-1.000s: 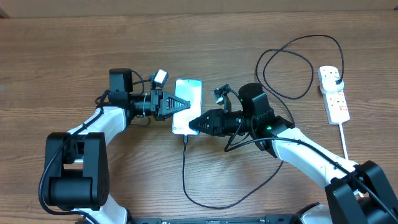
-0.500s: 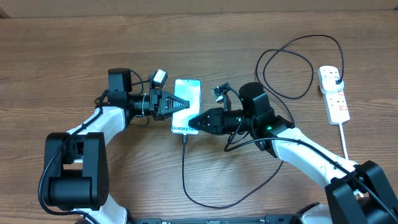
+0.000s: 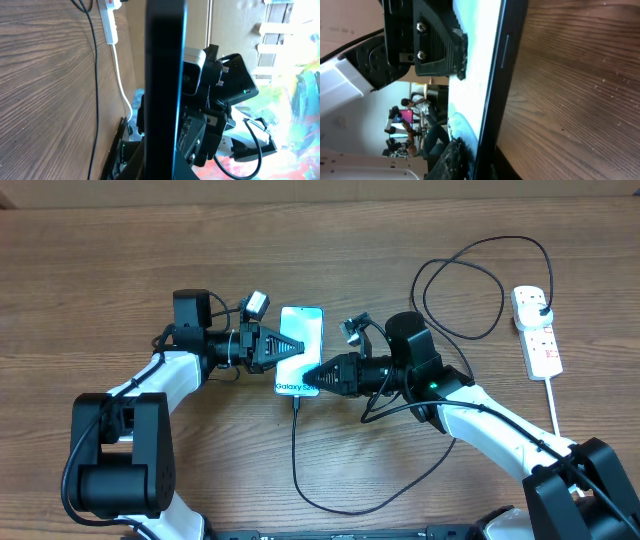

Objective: Plug charger to phone and switch on socket

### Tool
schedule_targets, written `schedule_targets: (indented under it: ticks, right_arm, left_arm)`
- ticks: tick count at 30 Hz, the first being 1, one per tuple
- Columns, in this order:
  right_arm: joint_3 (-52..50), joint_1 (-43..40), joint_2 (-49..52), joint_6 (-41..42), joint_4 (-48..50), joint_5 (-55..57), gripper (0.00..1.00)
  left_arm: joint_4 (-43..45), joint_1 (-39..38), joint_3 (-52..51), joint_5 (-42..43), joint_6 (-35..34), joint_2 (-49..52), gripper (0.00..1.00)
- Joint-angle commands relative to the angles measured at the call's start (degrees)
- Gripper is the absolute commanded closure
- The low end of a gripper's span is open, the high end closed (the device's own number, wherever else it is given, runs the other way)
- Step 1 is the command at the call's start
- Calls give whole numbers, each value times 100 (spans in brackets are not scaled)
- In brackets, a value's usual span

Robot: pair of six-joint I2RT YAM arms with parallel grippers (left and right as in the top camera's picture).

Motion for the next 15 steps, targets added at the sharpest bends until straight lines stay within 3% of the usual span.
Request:
schedule_targets:
  ticks: [1, 4, 7, 15]
  right_arm:
    - [81, 42, -109, -184, 170, -39, 92]
    - [81, 42, -109, -175, 164, -39, 91]
    - [81, 42, -109, -175, 162, -39, 74]
    - [81, 42, -109, -175, 240, -39, 73]
  left_arm:
    - [-17, -50, -13, 92, -59, 28, 92]
    - [-17, -50, -13, 90, -59, 28, 92]
    - [2, -50, -13, 87, -55, 28, 92]
    - [2, -50, -13, 90, -37, 28, 92]
